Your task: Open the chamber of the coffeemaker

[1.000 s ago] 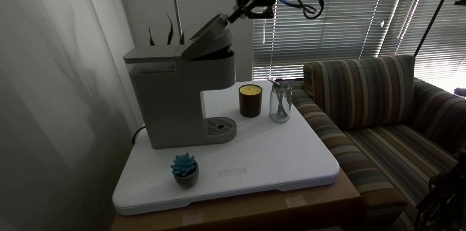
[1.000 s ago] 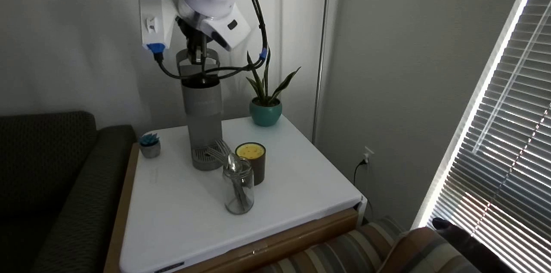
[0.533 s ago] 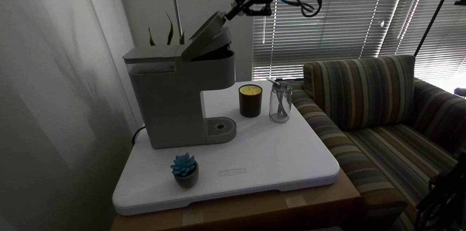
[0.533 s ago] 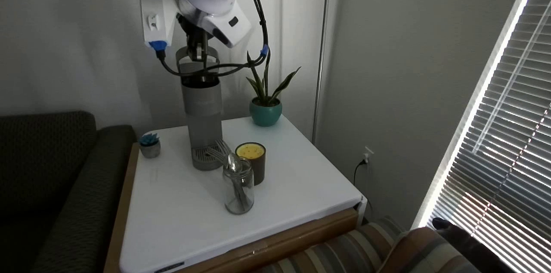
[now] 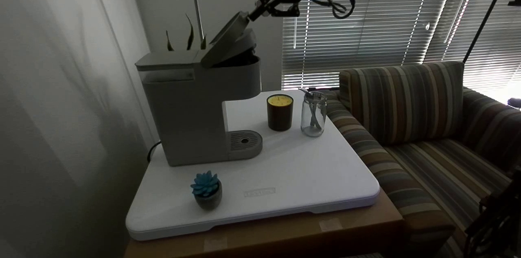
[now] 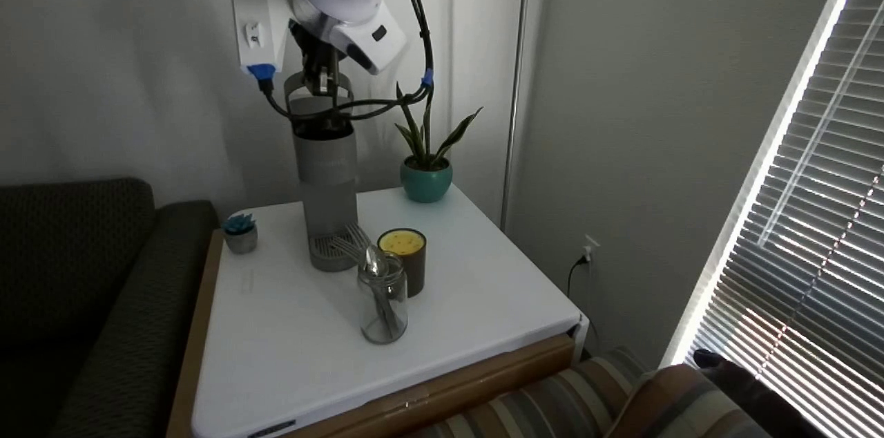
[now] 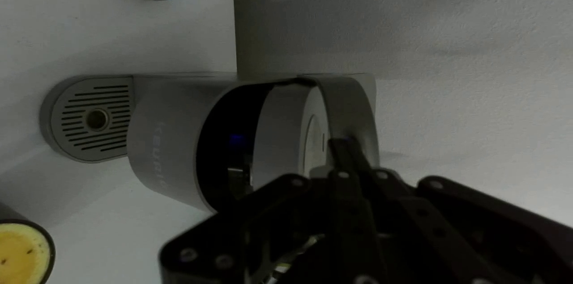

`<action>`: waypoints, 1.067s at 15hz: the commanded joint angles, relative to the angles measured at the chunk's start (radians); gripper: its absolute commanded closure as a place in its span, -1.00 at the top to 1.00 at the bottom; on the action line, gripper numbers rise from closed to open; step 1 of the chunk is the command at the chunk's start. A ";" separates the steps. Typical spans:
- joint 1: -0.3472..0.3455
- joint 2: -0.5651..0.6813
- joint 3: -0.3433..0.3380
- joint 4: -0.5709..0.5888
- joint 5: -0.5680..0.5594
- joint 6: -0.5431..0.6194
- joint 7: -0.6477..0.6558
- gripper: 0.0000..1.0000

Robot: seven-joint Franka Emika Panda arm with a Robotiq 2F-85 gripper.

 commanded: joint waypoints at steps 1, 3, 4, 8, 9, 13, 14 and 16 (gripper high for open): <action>-0.009 0.031 0.007 0.052 0.012 -0.030 -0.017 -1.00; -0.008 0.025 0.005 0.055 0.012 -0.018 -0.016 -1.00; -0.008 0.022 0.004 0.058 0.011 -0.015 -0.018 -1.00; -0.012 0.031 0.006 0.080 0.016 -0.024 -0.021 -1.00; -0.013 0.035 0.007 0.085 0.019 -0.029 -0.020 -1.00; -0.016 0.056 0.011 0.105 0.027 -0.045 -0.020 -1.00; -0.016 0.060 0.011 0.110 0.027 -0.049 -0.019 -1.00; -0.017 0.066 0.010 0.119 0.026 -0.056 -0.019 -1.00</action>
